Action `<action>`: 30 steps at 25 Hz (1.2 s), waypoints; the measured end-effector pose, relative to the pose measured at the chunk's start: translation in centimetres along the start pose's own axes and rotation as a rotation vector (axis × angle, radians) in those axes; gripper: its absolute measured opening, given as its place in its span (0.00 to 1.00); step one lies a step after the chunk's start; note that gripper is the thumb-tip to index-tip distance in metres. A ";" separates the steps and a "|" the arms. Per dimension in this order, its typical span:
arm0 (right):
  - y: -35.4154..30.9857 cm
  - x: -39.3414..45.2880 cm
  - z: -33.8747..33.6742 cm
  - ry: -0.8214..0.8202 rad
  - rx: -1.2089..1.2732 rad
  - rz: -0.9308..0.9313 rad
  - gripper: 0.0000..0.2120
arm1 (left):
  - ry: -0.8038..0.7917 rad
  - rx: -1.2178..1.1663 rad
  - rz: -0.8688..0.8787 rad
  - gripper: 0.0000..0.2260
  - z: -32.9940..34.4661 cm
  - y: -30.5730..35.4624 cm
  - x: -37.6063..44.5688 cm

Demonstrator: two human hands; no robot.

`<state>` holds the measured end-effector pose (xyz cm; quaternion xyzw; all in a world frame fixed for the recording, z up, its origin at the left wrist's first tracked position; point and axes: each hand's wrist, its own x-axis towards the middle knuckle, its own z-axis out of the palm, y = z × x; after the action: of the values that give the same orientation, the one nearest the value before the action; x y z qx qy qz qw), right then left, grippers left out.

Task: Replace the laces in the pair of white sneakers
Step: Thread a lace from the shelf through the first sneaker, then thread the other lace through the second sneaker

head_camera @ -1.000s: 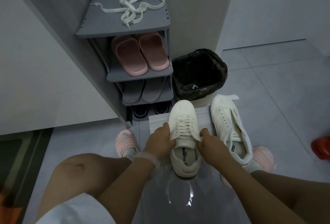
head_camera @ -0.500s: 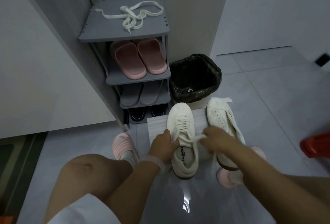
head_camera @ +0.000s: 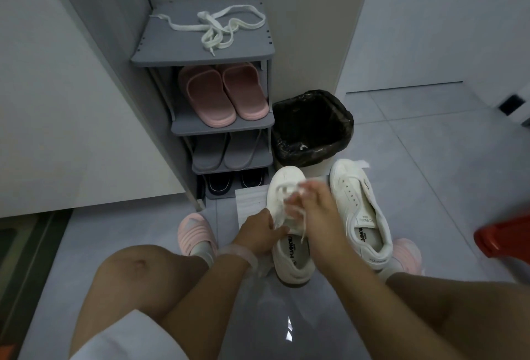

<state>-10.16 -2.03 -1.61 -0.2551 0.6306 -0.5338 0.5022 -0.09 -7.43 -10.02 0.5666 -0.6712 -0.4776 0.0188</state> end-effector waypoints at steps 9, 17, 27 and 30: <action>4.5 1.8 -0.1 -0.602 -1.603 0.094 0.16 | 0.059 0.121 0.060 0.06 -0.5 0.5 -0.3; -2.8 5.1 -12.1 -0.027 -1.293 -0.145 0.16 | 0.076 0.244 0.004 0.16 0.8 1.1 -0.4; 2.6 6.2 -13.8 -0.084 -1.587 0.087 0.29 | 0.087 0.534 -0.088 0.17 -3.8 -1.3 -0.2; 3.3 5.7 -11.7 -0.149 -1.455 0.012 0.28 | 0.127 0.551 -0.080 0.20 -3.2 -1.7 -0.5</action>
<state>-22.13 -1.07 -7.58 -0.5564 0.7912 0.0418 0.2503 3.17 -8.86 -9.13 0.6053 -0.7503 -0.2408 -0.1128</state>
